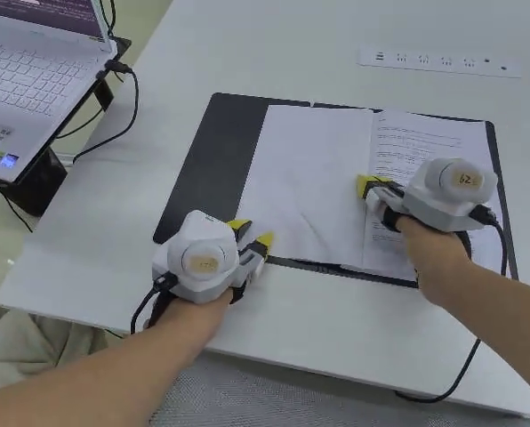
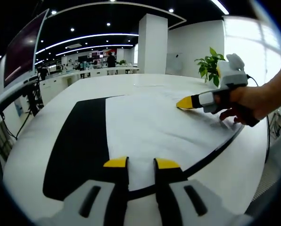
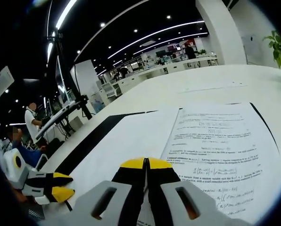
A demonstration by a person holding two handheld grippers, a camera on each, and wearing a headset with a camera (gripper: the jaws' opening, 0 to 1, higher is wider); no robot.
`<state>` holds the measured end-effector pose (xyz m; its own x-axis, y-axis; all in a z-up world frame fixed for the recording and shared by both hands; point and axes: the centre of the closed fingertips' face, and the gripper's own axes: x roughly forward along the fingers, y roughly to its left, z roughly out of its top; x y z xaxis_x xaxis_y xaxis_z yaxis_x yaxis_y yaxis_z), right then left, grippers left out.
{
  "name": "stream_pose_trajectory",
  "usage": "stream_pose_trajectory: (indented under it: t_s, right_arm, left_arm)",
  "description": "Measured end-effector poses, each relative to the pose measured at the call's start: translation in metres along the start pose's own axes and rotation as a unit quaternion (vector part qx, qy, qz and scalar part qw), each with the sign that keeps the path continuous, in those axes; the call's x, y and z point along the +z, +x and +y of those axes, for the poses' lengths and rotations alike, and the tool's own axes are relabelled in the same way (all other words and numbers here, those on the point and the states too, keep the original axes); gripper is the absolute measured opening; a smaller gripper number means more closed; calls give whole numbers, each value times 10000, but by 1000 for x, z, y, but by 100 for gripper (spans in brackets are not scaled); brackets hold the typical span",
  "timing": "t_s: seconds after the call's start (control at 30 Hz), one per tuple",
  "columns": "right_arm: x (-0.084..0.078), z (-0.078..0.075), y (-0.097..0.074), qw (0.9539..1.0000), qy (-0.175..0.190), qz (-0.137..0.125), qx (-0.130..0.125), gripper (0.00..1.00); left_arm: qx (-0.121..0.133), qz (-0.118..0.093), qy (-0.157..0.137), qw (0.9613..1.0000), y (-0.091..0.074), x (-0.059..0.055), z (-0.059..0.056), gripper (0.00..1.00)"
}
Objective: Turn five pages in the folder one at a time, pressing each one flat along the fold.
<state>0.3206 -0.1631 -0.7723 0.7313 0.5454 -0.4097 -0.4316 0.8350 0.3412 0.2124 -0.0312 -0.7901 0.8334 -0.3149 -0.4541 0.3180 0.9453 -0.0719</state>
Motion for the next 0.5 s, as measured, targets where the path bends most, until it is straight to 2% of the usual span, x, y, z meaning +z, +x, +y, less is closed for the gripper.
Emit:
stream_pose_trajectory:
  t_s: [0.2,0.5]
  right_arm:
    - [8,2,7,10000,-92,-31,4,0]
    - [17,-3,19,9999,-117,-77,-39,0]
  left_arm:
    - [1,-25,17,10000,0,0,0,20]
    - [12,-42,6,10000,0,-1,-1,20]
